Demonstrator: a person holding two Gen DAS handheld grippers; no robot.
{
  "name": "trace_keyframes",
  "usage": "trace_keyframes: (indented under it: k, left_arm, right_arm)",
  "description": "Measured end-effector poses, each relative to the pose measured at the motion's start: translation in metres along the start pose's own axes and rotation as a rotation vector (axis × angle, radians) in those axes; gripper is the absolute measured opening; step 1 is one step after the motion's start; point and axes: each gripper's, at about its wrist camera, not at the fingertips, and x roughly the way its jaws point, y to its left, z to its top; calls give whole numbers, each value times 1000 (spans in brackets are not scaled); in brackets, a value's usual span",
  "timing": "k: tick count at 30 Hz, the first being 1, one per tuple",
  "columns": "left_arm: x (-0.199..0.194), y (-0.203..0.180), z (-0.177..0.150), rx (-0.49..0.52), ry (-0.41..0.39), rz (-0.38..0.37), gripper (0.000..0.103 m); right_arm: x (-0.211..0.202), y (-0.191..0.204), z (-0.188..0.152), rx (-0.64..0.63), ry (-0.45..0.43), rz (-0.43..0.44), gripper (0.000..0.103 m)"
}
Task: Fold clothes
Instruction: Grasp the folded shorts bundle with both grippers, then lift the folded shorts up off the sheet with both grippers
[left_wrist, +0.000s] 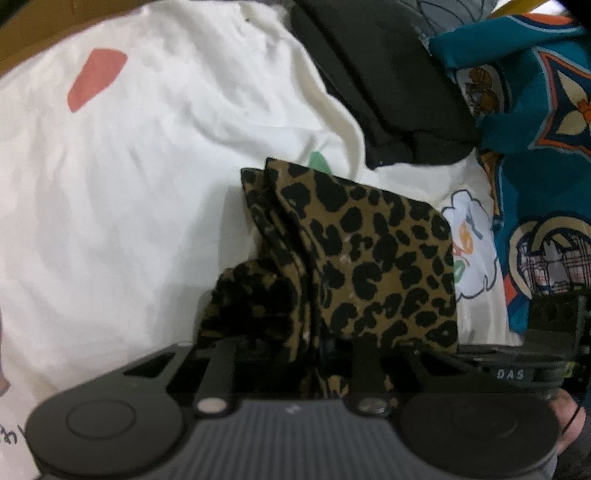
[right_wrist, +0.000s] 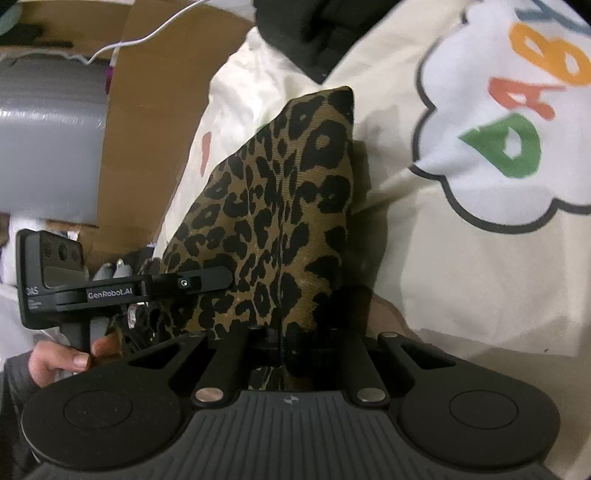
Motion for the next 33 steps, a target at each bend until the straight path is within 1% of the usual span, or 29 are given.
trace_keyframes:
  k: [8,12,19,28,33]
  left_arm:
    - [-34,-14,-22,-19,-86,47,21]
    - [-56,-19,-32,-47,-133,58,21]
    - [-118,-30,-50,-104,-236,70,21]
    - [-210,-50,-83,-177,-450,65,20]
    - [-256,-65,-95,-184,-532,63,20]
  right_arm:
    - [-15,31,0,-73,19,-47,5]
    - [-28,58,4,-133,23,-55,5]
    - [-57,120,8,-253,34,-55,5]
    - [-108,226,8,-473,25,-64,5]
    - [-133,280,7,-553,17,-83,5]
